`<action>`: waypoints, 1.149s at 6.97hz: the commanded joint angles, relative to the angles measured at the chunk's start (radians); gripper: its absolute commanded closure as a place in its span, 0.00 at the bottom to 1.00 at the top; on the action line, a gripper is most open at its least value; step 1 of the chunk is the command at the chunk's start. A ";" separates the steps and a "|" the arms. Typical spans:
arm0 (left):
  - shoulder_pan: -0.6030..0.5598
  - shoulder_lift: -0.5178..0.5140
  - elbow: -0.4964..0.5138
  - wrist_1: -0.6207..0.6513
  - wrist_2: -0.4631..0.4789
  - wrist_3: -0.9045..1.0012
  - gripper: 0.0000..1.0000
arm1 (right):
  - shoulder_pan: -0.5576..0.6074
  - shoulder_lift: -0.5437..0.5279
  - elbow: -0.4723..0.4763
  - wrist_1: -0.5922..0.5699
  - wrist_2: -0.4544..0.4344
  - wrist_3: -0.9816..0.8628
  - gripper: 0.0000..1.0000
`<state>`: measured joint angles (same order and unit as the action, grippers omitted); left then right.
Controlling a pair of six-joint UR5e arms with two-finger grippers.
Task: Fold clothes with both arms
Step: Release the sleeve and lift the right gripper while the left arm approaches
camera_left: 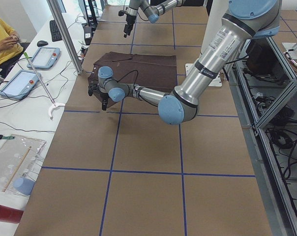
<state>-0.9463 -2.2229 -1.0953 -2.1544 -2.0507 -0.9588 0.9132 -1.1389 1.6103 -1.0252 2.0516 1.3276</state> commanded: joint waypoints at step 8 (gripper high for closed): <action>0.035 -0.023 0.058 -0.027 0.006 0.000 0.36 | -0.005 -0.001 -0.001 -0.001 -0.005 0.001 0.00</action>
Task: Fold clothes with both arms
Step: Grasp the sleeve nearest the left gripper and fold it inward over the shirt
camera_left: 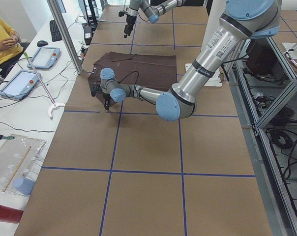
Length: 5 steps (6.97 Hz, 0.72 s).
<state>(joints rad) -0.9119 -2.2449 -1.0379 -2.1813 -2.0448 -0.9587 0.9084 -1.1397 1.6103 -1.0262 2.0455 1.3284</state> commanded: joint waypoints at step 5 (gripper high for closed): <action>0.001 -0.013 0.010 0.000 0.000 0.000 0.47 | 0.000 0.000 0.000 0.000 0.001 0.000 0.00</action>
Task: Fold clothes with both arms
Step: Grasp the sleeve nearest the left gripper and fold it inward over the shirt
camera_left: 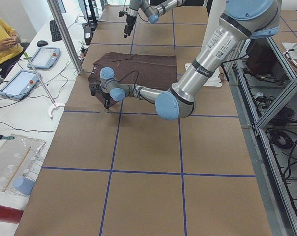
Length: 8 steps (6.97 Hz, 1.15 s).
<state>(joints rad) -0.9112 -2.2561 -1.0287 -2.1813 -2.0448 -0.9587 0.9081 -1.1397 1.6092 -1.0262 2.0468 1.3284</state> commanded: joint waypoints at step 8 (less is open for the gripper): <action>0.000 -0.022 0.042 -0.038 0.037 0.000 1.00 | 0.000 0.000 0.001 0.000 -0.004 0.002 0.00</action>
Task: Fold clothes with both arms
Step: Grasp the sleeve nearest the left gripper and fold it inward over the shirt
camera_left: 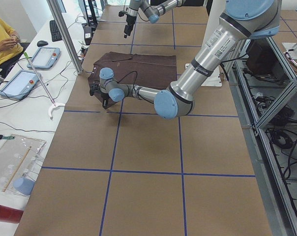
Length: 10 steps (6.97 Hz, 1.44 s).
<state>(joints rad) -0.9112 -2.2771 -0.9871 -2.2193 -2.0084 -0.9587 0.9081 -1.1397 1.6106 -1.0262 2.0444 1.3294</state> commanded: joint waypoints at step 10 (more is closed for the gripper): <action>0.071 -0.234 0.149 -0.076 0.060 -0.256 1.00 | 0.006 -0.034 0.078 -0.003 0.008 0.011 0.00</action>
<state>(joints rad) -0.8418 -2.4740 -0.8908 -2.2728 -1.9643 -1.2100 0.9147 -1.1672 1.6823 -1.0292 2.0519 1.3395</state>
